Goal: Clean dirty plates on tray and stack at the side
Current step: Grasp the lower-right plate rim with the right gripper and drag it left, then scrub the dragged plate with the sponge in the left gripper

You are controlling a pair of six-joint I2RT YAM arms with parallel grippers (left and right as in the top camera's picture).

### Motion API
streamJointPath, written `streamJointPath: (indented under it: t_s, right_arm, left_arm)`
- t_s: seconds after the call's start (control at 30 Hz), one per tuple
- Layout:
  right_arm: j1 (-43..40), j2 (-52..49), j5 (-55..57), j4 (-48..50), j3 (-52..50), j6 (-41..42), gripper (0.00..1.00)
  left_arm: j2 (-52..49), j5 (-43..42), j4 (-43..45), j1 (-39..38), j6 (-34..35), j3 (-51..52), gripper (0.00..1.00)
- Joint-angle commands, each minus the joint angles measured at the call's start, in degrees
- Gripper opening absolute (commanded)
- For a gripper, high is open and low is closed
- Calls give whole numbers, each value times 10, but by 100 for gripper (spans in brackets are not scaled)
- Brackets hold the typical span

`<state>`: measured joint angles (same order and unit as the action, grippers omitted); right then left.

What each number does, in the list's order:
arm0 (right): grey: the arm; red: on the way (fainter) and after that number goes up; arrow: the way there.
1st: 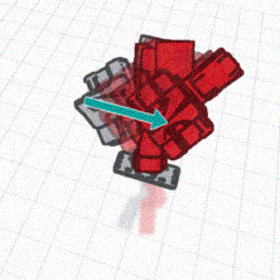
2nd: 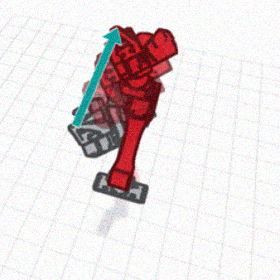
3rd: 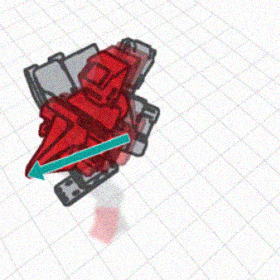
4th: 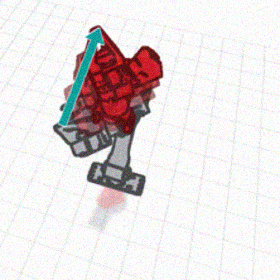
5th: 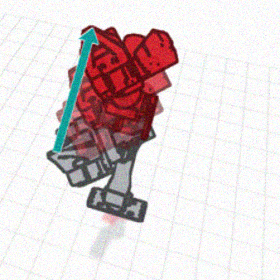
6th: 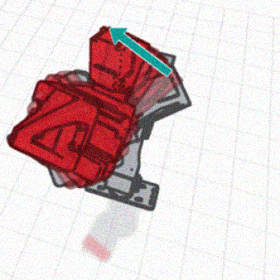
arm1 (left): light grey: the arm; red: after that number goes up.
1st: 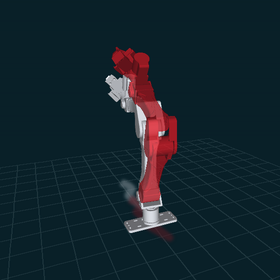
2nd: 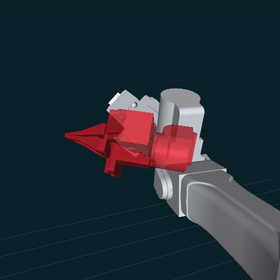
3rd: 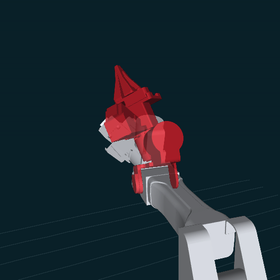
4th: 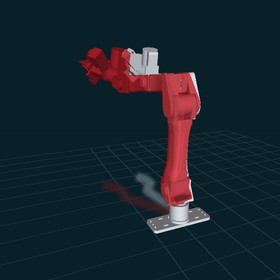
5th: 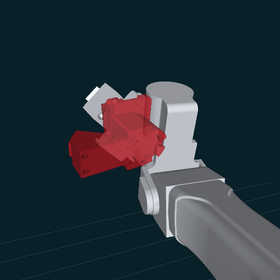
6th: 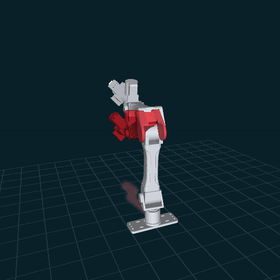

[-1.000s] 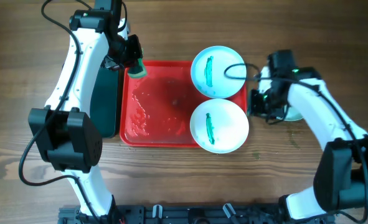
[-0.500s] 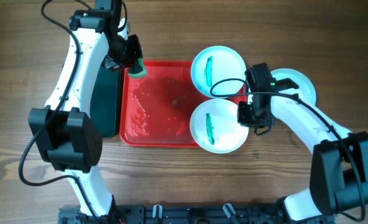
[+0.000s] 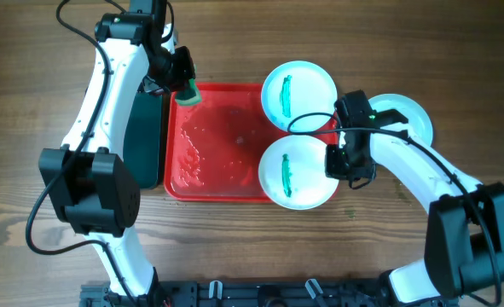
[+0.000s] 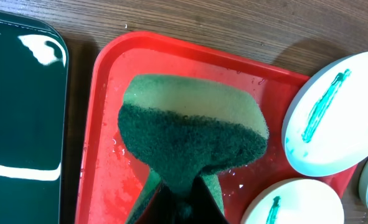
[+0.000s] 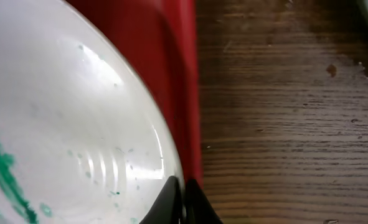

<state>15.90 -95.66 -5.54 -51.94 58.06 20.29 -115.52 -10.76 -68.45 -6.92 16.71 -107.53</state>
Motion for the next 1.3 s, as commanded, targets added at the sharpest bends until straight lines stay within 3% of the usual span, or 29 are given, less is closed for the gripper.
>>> streamJointPath:
  t_s: [0.0, 0.2, 0.4, 0.63, 0.7, 0.77, 0.93, 1.07, 1.27]
  right_arm:
    - [58, 28, -35, -3, 50, 2, 4]
    - [135, 14, -31, 102, 77, 127, 4]
    - [147, -72, -35, 205, 99, 165, 4]
    - [161, -158, -43, 254, 129, 202, 4]
    - [161, -171, -73, 266, 129, 187, 12]
    - [160, -173, -92, 271, 130, 161, 27]
    - [153, -184, -96, 263, 148, 120, 33]
    - [148, -217, -109, 257, 177, 108, 31]
    - [148, -234, -104, 258, 186, 118, 13]
  left_arm:
    - [14, 4, 4, 0, 7, -3, 4]
    - [14, 4, 4, 0, 7, -3, 4]
    - [14, 4, 5, 0, 7, -3, 4]
    - [9, 4, 9, 0, 7, -3, 4]
    - [3, 4, 10, 0, 7, -3, 4]
    - [-5, 4, 10, 0, 7, -3, 4]
    - [-25, 4, 9, 0, 7, -3, 4]
    - [-38, 4, 10, 0, 7, -1, 4]
    - [-44, 4, 10, -5, 2, 30, 4]
